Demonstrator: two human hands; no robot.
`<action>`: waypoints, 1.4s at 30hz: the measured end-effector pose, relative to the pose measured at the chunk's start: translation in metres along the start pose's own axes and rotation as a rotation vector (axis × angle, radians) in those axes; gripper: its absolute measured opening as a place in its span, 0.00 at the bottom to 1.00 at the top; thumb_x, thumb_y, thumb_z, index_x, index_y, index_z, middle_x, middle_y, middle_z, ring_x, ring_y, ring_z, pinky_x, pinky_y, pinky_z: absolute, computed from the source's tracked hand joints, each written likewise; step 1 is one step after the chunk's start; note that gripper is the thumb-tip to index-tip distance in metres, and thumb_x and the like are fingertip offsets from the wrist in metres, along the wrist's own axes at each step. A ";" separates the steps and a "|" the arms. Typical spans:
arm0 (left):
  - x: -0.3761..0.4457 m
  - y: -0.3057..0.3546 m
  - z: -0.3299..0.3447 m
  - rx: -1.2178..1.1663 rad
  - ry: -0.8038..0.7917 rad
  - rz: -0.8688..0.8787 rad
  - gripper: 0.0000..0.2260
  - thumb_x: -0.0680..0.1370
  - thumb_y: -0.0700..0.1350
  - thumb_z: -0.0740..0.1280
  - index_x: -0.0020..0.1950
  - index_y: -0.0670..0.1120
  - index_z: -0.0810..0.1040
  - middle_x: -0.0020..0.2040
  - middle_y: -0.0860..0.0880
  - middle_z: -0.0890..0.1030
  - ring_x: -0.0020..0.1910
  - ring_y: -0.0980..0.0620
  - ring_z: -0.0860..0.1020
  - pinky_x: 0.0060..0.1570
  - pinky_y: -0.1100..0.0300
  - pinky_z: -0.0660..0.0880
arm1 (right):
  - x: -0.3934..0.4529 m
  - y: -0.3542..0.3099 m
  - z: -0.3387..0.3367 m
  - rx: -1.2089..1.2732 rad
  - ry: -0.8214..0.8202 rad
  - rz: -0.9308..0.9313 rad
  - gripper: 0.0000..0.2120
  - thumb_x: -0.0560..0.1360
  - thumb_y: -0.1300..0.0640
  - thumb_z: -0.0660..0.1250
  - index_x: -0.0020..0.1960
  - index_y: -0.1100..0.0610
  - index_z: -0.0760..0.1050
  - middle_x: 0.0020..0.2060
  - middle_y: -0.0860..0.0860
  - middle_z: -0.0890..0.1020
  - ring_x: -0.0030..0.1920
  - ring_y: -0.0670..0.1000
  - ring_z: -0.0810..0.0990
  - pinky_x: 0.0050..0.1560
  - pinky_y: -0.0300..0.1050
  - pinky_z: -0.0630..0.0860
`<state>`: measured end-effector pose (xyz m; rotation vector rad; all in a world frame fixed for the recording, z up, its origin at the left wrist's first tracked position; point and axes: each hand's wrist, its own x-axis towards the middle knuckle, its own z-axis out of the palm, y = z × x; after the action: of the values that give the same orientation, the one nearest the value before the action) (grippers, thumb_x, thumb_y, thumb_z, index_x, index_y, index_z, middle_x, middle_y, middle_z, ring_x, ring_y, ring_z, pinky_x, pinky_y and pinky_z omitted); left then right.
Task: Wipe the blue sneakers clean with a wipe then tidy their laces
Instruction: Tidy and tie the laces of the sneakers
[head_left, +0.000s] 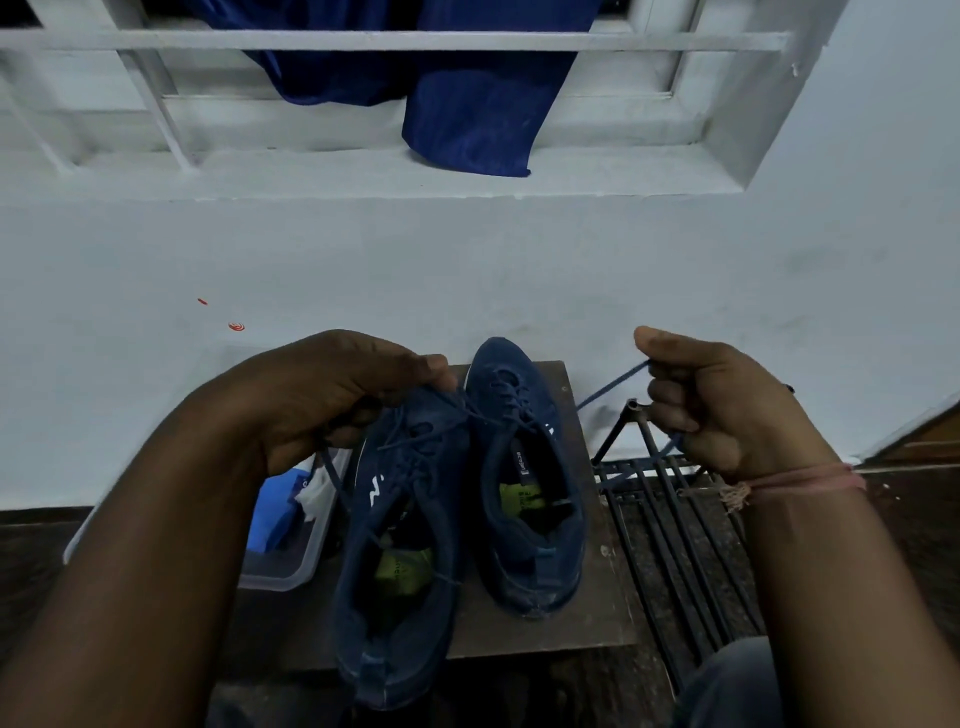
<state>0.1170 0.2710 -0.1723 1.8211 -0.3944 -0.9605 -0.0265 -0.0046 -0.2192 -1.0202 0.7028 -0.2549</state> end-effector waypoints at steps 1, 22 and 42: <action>0.000 0.000 -0.001 0.046 0.026 -0.001 0.12 0.75 0.50 0.71 0.50 0.43 0.88 0.27 0.54 0.67 0.26 0.56 0.58 0.28 0.60 0.51 | 0.001 0.002 0.000 -0.073 0.084 -0.070 0.07 0.78 0.64 0.66 0.43 0.56 0.77 0.26 0.46 0.62 0.22 0.44 0.56 0.18 0.36 0.53; 0.036 -0.026 0.064 1.039 0.237 0.153 0.09 0.80 0.59 0.65 0.58 0.67 0.80 0.83 0.55 0.56 0.83 0.49 0.43 0.77 0.43 0.42 | 0.004 0.029 0.008 -1.075 -0.310 -0.188 0.04 0.76 0.57 0.73 0.44 0.51 0.85 0.45 0.47 0.86 0.50 0.47 0.84 0.58 0.51 0.78; 0.048 -0.040 0.059 0.830 0.399 0.230 0.18 0.79 0.58 0.67 0.35 0.49 0.74 0.33 0.53 0.77 0.37 0.53 0.77 0.37 0.58 0.67 | 0.003 0.022 0.011 -1.043 -0.104 0.051 0.20 0.74 0.47 0.71 0.28 0.53 0.71 0.27 0.51 0.73 0.28 0.51 0.69 0.33 0.44 0.66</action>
<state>0.0966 0.2217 -0.2388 2.5664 -0.8056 -0.2447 -0.0203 0.0128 -0.2350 -1.9813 0.7688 0.2525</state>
